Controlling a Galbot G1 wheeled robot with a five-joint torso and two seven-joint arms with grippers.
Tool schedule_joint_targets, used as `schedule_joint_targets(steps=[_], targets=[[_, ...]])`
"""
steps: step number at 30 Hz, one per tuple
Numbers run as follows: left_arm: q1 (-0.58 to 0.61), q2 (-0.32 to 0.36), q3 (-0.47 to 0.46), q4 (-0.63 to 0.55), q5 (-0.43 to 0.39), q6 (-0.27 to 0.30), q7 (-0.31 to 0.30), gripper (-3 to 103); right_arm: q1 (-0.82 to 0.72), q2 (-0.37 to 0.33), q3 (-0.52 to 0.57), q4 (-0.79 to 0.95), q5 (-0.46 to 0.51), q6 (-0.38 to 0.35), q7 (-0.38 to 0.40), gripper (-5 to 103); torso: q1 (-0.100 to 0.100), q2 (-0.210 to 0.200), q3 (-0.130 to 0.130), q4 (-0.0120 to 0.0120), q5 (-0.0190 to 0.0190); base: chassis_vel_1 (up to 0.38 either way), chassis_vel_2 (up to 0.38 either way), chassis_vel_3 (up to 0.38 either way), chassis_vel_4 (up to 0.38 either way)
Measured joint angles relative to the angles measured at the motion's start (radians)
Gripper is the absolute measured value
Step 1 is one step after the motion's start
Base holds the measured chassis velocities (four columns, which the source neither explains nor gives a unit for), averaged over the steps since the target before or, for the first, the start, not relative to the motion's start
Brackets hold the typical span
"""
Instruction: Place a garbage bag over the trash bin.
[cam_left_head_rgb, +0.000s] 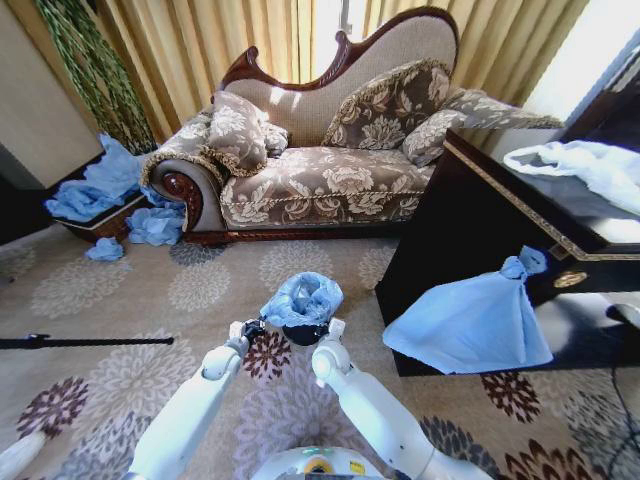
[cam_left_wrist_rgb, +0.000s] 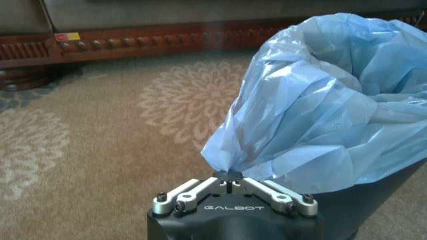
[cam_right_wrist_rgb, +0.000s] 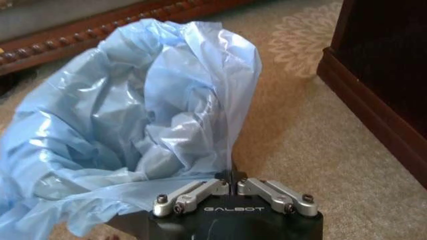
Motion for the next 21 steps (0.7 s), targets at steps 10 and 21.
schedule_joint_targets(steps=[10,21], targets=[[-0.021,-0.034,0.009,0.084,0.028,-0.016,0.002,0,-0.020,0.010,0.029,-0.050,-0.042,0.035,-0.095,0,0.000,0.000,0.000,-0.0001,0.0000,0.000,0.000,0.000,0.000],[-0.030,-0.070,0.012,0.135,0.068,-0.033,0.002,0,-0.007,0.035,0.058,-0.120,-0.067,0.072,-0.211,0,0.000,0.000,0.000,-0.0003,0.0000,0.000,0.000,0.000,0.000]])
